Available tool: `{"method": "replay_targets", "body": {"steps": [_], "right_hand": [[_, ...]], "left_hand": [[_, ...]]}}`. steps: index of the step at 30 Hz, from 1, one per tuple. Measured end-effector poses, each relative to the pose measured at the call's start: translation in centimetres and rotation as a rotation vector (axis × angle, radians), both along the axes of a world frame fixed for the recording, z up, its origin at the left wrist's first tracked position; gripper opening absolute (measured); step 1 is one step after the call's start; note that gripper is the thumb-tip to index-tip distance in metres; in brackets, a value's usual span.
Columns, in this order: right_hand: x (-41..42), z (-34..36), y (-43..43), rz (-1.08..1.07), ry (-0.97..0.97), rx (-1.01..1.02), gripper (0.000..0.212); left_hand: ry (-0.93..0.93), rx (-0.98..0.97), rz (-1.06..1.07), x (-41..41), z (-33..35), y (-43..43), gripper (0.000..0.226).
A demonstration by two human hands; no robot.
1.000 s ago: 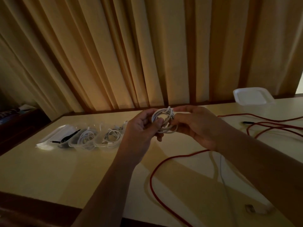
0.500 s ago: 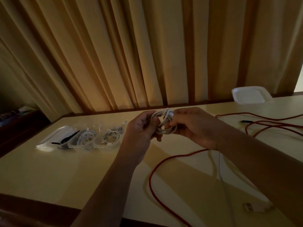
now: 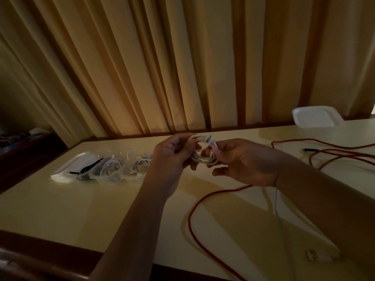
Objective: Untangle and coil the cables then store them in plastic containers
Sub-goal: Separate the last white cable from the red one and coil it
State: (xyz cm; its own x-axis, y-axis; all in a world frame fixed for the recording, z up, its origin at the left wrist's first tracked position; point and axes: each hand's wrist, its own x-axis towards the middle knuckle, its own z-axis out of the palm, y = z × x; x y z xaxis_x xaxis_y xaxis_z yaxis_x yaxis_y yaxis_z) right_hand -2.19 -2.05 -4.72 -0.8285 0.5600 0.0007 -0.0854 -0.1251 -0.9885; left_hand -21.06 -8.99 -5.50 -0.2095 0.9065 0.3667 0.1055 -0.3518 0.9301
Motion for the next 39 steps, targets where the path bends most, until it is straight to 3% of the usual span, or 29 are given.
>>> {"method": "replay_targets", "body": {"steps": [3,5,9,13,16,20,23,31,34,39], "right_hand": [[-0.4,0.0,-0.4,0.012,0.082,-0.132,0.032],[-1.0,0.0,-0.7,-0.057,0.04,-0.082,0.03],[-1.6,0.4,-1.2,-0.284,-0.112,0.184,0.024],[-1.6,0.6,-1.4,-0.557,-0.315,0.603,0.028],[-1.8,0.2,-1.6,-0.708,-0.347,0.883,0.021],[-1.6,-0.7,-1.2,-0.708,-0.411,1.226,0.013],[-1.2,-0.7,-0.4,-0.701,-0.382,1.179,0.011],[-1.4,0.3,-0.3,-0.692,-0.226,0.702,0.003],[-2.7,0.3,-0.1,-0.643,-0.308,0.763,0.007],[-5.4,0.3,1.2,-0.533,-0.467,0.985,0.011]], "left_hand": [[-0.026,-0.003,-0.015,-0.1,0.3,-0.2,0.018],[-0.007,0.006,-0.006,-0.1,0.3,-0.1,0.018],[0.03,0.029,0.045,-0.4,0.3,-0.2,0.017],[0.071,0.05,0.089,-0.6,-0.1,0.0,0.016],[0.091,0.058,0.125,-0.6,-0.1,0.1,0.016],[0.123,0.047,0.187,-0.6,-0.4,0.3,0.017],[0.127,0.04,0.214,-0.4,-0.4,0.4,0.016],[-0.05,-0.006,0.171,-1.3,0.4,0.0,0.016],[-0.009,-0.064,0.182,-2.7,1.1,-0.1,0.018],[0.356,-0.228,0.335,-4.6,2.3,1.2,0.008]]}}
